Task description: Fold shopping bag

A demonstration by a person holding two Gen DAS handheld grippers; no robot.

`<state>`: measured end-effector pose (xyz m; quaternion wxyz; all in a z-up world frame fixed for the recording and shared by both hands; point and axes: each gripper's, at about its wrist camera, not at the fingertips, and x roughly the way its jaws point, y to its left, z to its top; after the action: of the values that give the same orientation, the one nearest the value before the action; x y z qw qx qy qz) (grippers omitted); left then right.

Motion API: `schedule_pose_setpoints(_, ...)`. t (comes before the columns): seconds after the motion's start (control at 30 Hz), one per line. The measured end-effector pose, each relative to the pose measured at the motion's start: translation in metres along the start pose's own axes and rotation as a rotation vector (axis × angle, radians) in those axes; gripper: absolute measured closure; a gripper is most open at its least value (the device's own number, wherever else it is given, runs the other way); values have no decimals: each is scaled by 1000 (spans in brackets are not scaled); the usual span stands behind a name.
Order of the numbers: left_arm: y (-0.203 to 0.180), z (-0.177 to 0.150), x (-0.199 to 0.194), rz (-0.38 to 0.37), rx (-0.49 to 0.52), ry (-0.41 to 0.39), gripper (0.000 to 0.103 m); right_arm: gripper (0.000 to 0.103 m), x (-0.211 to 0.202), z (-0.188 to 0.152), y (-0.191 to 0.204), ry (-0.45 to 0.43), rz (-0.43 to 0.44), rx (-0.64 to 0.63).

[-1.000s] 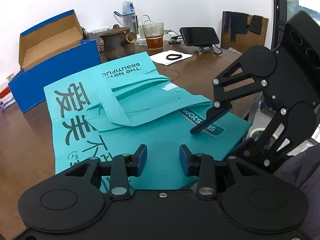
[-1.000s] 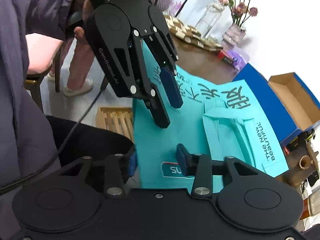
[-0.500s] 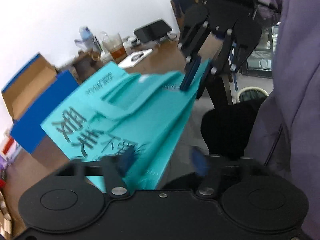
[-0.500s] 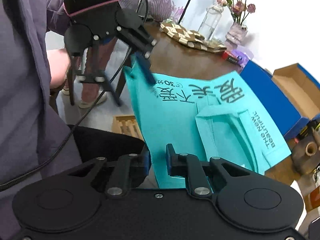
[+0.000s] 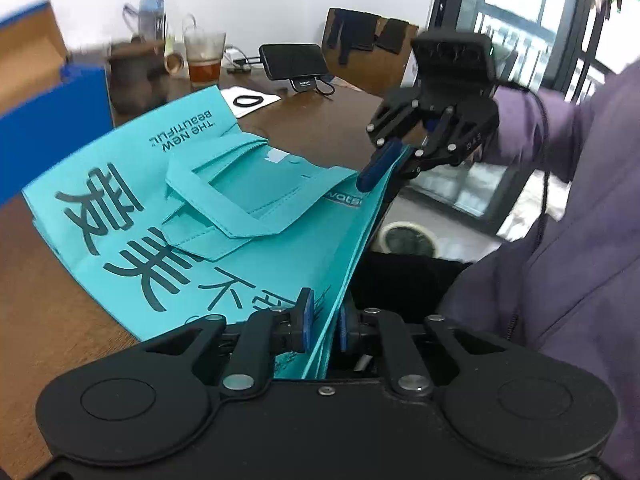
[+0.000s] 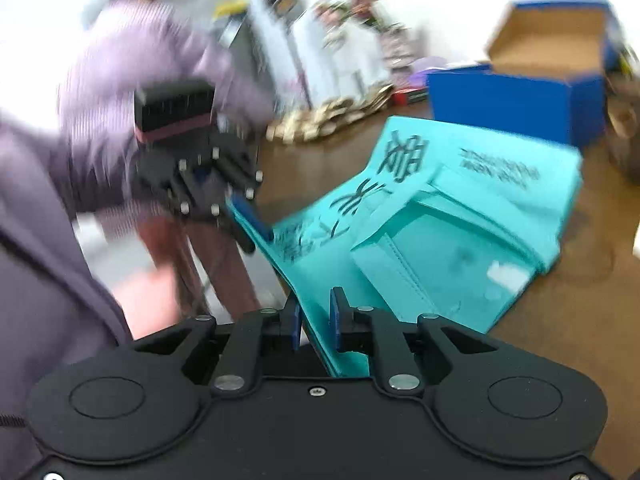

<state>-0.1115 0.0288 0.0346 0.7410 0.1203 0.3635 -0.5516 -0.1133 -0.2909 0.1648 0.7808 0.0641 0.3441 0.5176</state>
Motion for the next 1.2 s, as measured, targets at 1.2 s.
schedule_pose_setpoints(1.2, -33, 11, 56, 543, 76, -98, 83, 78, 19, 1, -19, -81, -305, 186)
